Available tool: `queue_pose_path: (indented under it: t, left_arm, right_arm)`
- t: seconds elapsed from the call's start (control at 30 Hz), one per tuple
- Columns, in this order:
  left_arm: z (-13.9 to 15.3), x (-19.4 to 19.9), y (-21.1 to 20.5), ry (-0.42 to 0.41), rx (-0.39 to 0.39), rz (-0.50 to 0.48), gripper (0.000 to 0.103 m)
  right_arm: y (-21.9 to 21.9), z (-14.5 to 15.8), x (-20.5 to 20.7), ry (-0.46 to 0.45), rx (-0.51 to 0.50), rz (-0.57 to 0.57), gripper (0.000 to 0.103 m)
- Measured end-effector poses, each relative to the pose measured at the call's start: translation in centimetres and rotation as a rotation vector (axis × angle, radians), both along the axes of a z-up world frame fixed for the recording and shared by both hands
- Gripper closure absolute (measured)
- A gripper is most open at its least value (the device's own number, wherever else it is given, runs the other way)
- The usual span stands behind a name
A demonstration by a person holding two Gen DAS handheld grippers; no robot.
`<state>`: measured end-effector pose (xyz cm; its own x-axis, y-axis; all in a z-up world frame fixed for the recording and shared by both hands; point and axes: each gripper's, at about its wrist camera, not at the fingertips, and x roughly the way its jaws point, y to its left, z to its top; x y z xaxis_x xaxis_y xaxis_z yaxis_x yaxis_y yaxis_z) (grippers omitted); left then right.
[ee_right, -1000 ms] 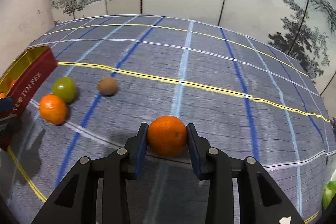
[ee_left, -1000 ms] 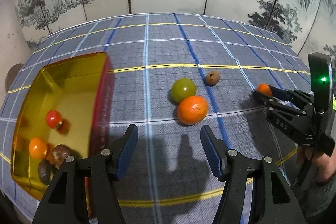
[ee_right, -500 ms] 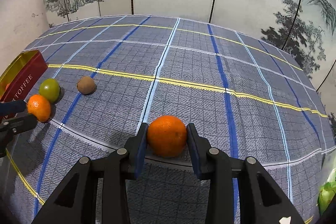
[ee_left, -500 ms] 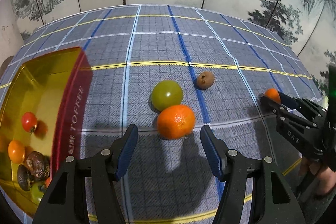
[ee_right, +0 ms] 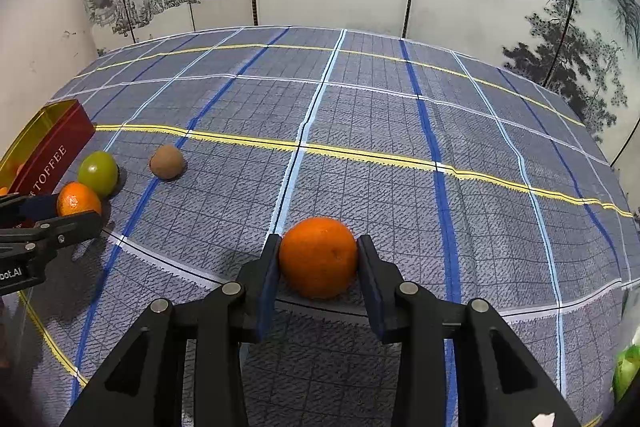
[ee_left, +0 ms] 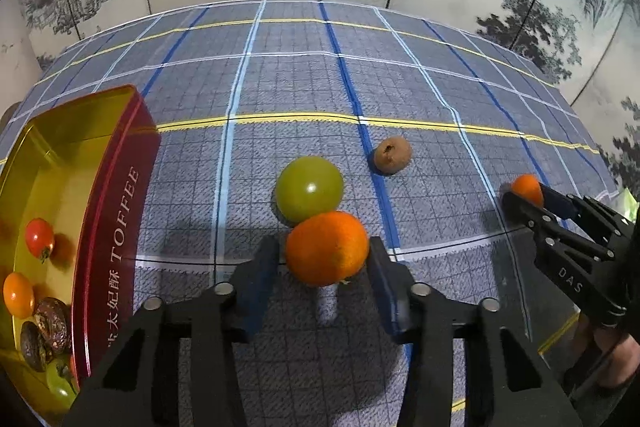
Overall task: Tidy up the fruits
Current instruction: 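Grasp the second tangerine with the left gripper and lift it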
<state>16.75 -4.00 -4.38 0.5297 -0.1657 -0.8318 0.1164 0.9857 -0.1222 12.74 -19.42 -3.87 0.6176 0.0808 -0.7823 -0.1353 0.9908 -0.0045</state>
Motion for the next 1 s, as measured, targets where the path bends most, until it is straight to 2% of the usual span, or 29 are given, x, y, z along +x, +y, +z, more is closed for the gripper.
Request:
queue_pose_path:
  t: [0.5,1.0]
  left_arm:
    - [1.0,-2.0,1.2,-0.008,0.003,0.008,0.062]
    - [5.2,-4.8,5.6,-0.075,-0.024,0.065,0.062]
  right_arm:
    - [-0.1,0.0,0.0,0.000,-0.003,-0.001,0.068]
    - [0.0,0.0,0.0,0.000,-0.003,-0.004,0.068]
